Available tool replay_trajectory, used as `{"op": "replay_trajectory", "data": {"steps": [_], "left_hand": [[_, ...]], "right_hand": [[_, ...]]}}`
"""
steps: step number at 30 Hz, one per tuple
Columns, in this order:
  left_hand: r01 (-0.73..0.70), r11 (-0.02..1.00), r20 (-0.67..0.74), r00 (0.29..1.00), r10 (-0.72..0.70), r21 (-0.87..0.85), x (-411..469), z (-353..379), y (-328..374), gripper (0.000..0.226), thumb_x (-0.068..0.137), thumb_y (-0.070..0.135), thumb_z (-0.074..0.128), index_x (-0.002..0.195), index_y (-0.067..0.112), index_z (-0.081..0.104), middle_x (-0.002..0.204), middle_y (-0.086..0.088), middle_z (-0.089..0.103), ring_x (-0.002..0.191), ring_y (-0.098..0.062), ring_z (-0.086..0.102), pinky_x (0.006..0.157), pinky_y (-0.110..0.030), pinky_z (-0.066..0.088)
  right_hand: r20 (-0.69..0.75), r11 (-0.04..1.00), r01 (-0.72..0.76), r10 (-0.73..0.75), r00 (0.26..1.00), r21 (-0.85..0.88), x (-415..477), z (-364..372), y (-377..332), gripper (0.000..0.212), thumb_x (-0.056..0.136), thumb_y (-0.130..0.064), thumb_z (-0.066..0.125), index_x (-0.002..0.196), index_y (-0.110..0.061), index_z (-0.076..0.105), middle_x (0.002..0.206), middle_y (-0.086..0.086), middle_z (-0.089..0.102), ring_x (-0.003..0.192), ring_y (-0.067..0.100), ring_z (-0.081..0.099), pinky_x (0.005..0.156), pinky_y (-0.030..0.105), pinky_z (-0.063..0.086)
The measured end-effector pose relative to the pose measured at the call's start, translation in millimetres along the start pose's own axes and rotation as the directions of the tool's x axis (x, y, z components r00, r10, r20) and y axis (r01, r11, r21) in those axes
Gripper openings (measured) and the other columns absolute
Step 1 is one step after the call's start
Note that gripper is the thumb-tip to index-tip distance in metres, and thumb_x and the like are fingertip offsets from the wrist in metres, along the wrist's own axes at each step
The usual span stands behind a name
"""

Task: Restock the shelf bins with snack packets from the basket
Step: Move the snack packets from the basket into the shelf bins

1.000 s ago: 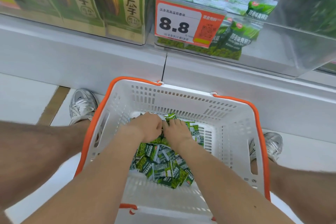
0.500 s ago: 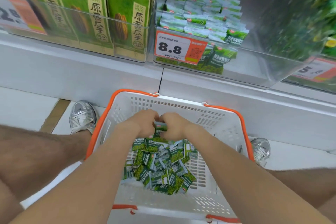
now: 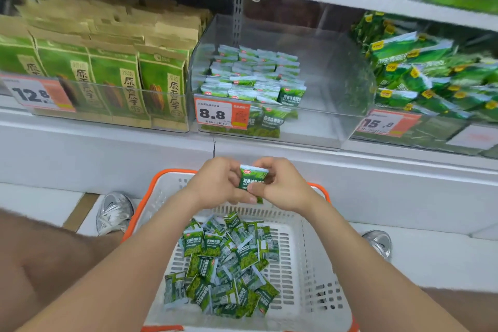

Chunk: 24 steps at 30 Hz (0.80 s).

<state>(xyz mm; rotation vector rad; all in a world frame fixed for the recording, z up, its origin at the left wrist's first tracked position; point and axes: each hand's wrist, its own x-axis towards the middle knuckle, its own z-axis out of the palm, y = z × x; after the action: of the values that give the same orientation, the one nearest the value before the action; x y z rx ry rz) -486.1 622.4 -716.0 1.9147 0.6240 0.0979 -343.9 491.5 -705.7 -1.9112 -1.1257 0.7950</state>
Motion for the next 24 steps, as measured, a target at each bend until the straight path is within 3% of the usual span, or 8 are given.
{"op": "replay_trajectory", "data": {"steps": [3,5,9,10,12,16,20,24], "left_hand": [[-0.106,0.987,-0.156,0.980,0.124,0.118,-6,-2,43,0.049,0.062,0.050,0.092,0.077,0.010,0.069,0.060,-0.001,0.071,0.057,-0.014,0.067,0.056,-0.032,0.055],[-0.198,0.956,-0.314,0.913,0.260,0.217,-9,-5,70,0.047,0.057,0.065,0.080,0.073,0.022,0.069,0.062,0.006,0.069,0.059,-0.008,0.066,0.059,-0.030,0.054],[-0.331,0.791,-0.491,0.642,0.588,0.515,-2,-16,100,0.037,0.081,0.062,0.075,0.074,0.027,0.063,0.067,0.011,0.061,0.069,-0.009,0.060,0.064,-0.035,0.050],[-0.345,0.739,-0.492,0.575,0.653,0.578,2,-19,104,0.028,0.087,0.051,0.074,0.076,0.027,0.063,0.071,0.011,0.059,0.074,-0.013,0.059,0.069,-0.039,0.050],[-0.348,0.671,-0.455,0.527,0.718,0.655,12,-25,109,0.011,0.090,0.034,0.069,0.086,0.024,0.067,0.083,0.008,0.058,0.088,-0.021,0.057,0.080,-0.046,0.048],[-0.297,0.599,-0.302,0.651,0.697,0.743,25,-24,118,0.022,0.087,0.032,0.066,0.108,0.027,0.070,0.121,0.009,0.064,0.116,-0.024,0.051,0.097,-0.043,0.037],[-0.209,0.521,-0.125,0.836,0.534,0.827,36,-18,138,0.032,0.087,0.044,0.065,0.117,0.033,0.067,0.146,0.012,0.055,0.127,-0.025,0.044,0.106,-0.049,0.031],[-0.152,0.475,-0.092,0.887,0.452,0.867,47,-19,148,0.029,0.084,0.056,0.070,0.106,0.036,0.069,0.136,0.011,0.057,0.123,-0.026,0.047,0.104,-0.049,0.032]], "right_hand": [[-0.244,0.982,0.155,-0.176,0.954,-0.105,-6,-22,-33,0.016,0.070,-0.023,0.064,0.086,-0.022,0.067,0.069,0.004,0.064,0.062,0.025,0.054,0.059,0.035,0.045],[-0.437,0.948,0.273,-0.318,0.842,-0.164,-11,-38,-61,0.017,0.067,-0.028,0.060,0.082,-0.023,0.065,0.065,0.002,0.061,0.063,0.026,0.054,0.058,0.036,0.044],[-0.725,0.905,0.379,-0.391,0.566,-0.192,-5,-75,-98,0.013,0.077,-0.012,0.065,0.090,-0.017,0.063,0.060,-0.005,0.053,0.052,0.011,0.046,0.054,0.024,0.036],[-0.744,0.920,0.331,-0.369,0.557,-0.209,1,-87,-100,0.015,0.080,-0.012,0.067,0.094,-0.018,0.064,0.061,-0.008,0.056,0.054,0.010,0.050,0.056,0.021,0.036],[-0.704,0.950,0.156,-0.305,0.642,-0.270,17,-109,-95,0.019,0.085,-0.020,0.069,0.104,-0.021,0.067,0.075,-0.010,0.067,0.071,0.008,0.062,0.067,0.024,0.040],[-0.546,0.902,-0.168,-0.085,0.833,-0.398,45,-135,-81,0.034,0.086,-0.024,0.077,0.118,-0.017,0.068,0.115,0.006,0.065,0.122,0.031,0.054,0.085,0.029,0.039],[-0.411,0.882,-0.219,0.032,0.911,-0.417,67,-145,-91,0.036,0.074,-0.023,0.087,0.107,-0.016,0.073,0.105,0.007,0.064,0.102,0.026,0.065,0.077,0.032,0.057],[-0.368,0.842,-0.274,0.098,0.925,-0.465,84,-148,-89,0.041,0.074,-0.021,0.092,0.110,-0.018,0.073,0.117,0.012,0.062,0.095,0.021,0.054,0.078,0.024,0.044]]}}
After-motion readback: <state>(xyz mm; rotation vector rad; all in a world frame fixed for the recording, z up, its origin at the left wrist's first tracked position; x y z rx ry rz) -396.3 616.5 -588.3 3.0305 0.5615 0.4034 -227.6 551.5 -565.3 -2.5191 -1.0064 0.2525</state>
